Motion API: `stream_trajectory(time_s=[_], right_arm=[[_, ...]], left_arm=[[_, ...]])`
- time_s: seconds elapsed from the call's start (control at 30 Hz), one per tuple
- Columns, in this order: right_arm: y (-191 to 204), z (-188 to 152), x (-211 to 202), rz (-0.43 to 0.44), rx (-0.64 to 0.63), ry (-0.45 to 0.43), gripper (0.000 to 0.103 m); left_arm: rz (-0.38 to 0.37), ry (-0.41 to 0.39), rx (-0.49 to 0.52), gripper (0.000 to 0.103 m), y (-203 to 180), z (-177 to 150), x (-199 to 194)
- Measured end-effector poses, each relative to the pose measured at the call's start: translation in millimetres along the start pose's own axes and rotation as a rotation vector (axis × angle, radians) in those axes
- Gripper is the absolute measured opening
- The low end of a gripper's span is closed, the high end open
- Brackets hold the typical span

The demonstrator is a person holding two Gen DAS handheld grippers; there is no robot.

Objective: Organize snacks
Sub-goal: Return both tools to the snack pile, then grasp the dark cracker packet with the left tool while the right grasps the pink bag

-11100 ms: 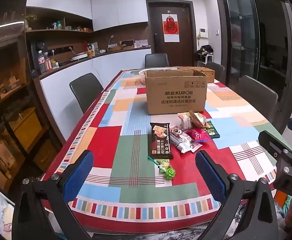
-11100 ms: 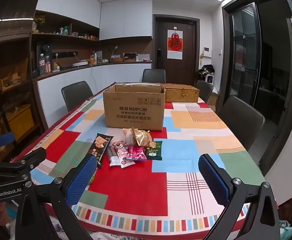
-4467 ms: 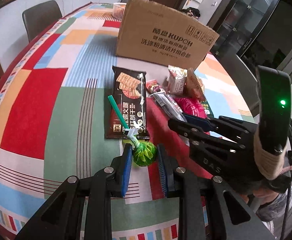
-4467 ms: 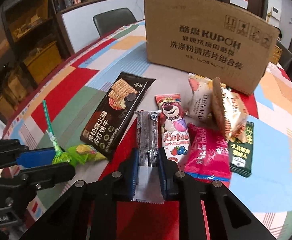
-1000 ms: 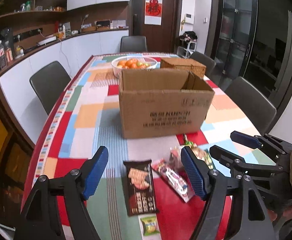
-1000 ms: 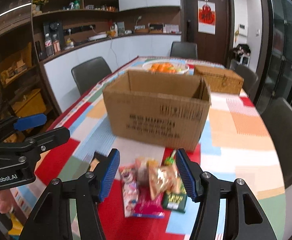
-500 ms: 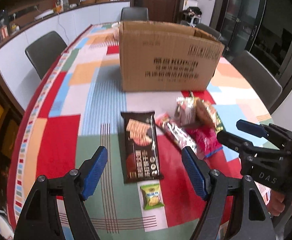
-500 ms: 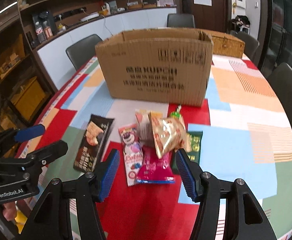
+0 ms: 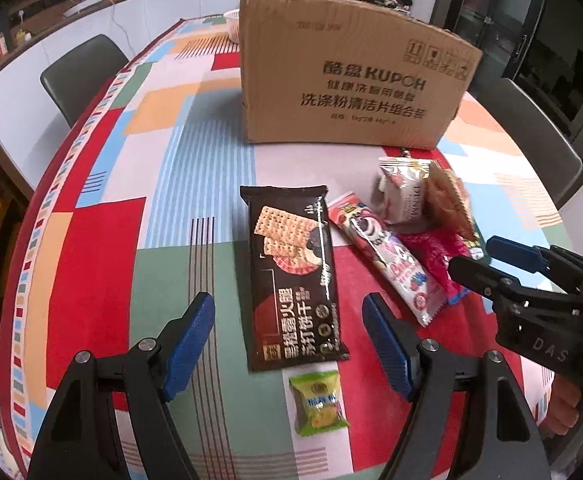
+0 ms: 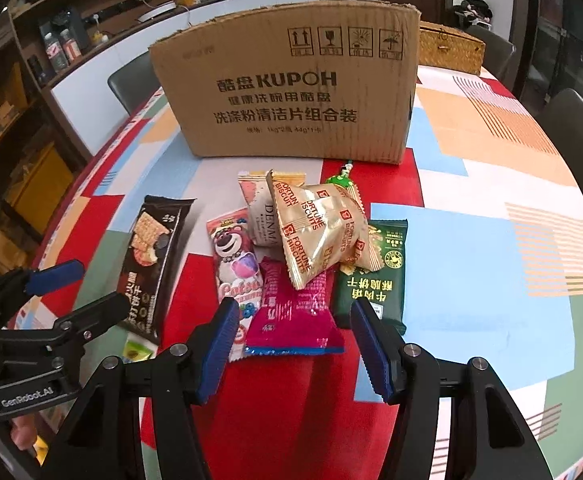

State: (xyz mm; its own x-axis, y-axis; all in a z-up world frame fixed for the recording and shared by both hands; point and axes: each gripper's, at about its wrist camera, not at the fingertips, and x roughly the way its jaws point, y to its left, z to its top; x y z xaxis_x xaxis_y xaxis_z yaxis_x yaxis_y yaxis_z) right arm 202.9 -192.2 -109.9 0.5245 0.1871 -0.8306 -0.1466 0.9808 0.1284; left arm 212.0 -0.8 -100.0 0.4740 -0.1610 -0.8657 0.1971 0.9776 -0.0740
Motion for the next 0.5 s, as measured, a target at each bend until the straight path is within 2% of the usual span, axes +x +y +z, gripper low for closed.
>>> stream_trajectory(time_s=[0.17,0.27,0.5], right_arm=[[0,4,11,-0.003,0.000,0.012,0.058],[-1,6,17,-0.010,0.002,0.023,0.051],[-1,6,25,-0.004,0.004,0.043,0.043]], left_arm=[[-0.011,0.019,-0.009,0.075,1,9,15],[-0.012,0.021,-0.007,0.075,0,12,22],[-0.001,0.044,0.001,0.063,-5,17,41]])
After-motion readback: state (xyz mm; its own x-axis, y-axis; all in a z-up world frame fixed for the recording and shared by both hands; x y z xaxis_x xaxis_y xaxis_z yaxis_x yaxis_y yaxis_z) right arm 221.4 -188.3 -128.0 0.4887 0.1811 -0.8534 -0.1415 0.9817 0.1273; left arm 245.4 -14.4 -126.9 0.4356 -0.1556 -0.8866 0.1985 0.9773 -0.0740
